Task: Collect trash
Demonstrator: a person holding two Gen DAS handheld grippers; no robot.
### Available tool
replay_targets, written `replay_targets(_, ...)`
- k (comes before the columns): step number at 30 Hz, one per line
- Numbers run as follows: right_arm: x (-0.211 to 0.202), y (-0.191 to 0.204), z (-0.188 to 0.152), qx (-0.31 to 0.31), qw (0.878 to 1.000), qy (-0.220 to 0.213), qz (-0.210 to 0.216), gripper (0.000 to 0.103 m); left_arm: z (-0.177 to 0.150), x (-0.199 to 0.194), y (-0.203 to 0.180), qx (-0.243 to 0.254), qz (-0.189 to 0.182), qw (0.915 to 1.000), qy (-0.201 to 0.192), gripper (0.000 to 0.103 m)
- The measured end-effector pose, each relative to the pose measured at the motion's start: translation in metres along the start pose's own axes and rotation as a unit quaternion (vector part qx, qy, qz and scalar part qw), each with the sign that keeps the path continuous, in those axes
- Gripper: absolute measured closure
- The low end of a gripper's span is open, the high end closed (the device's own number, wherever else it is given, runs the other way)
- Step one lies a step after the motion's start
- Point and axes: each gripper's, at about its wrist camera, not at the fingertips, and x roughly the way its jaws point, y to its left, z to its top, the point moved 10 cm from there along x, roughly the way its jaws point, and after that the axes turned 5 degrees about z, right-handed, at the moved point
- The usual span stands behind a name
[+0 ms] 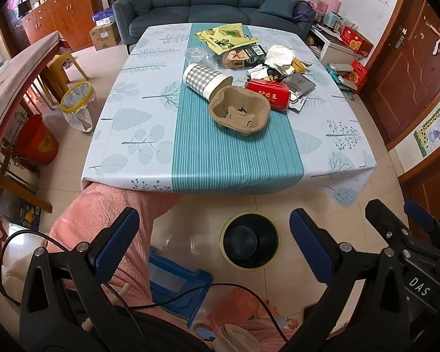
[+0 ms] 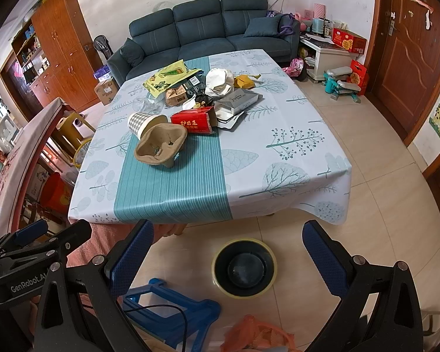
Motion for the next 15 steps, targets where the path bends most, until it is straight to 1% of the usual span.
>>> replay_targets(4, 0.002, -0.003, -0.002, 0.000, 1.000, -0.001, 0.001, 0.000, 0.001, 0.000, 0.002, -0.001, 0.002, 1.0000, 0.002, 0.002)
replay_targets(6, -0.002, 0.008, 0.005, 0.000, 1.000, -0.001, 0.000, 0.000, 0.001, 0.000, 0.002, -0.001, 0.002, 1.0000, 0.002, 0.002)
replay_targets(15, -0.001, 0.009, 0.006, 0.000, 1.000, -0.001, 0.001, 0.000, 0.002, 0.001, 0.003, -0.002, 0.002, 1.0000, 0.002, 0.002)
